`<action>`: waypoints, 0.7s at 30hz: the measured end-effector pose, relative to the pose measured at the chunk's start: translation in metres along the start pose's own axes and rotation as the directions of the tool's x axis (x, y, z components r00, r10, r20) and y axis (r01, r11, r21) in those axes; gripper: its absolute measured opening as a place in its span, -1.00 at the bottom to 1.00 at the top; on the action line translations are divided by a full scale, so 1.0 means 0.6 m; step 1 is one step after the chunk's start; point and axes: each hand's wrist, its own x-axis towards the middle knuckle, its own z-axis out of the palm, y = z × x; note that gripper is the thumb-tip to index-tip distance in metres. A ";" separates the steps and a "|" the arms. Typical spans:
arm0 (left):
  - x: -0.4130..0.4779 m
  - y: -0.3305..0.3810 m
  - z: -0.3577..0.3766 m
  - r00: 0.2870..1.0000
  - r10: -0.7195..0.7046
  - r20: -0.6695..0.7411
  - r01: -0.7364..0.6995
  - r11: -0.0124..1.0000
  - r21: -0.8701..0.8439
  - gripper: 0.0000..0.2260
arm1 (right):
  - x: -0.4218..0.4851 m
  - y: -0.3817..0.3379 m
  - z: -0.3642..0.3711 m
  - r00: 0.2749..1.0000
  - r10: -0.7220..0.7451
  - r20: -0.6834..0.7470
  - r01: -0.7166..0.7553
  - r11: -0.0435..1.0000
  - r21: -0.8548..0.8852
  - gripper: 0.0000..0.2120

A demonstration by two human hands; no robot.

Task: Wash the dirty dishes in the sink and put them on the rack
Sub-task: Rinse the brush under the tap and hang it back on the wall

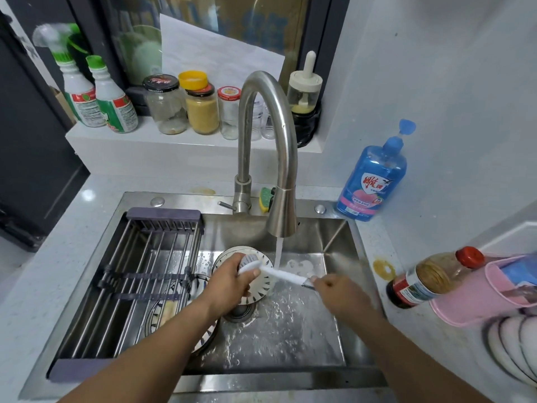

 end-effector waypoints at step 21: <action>-0.005 0.033 0.037 0.923 -0.362 0.130 0.385 0.853 -0.352 -0.40 | -0.033 -0.043 0.043 0.961 -0.272 0.052 0.249 0.931 0.267 -0.71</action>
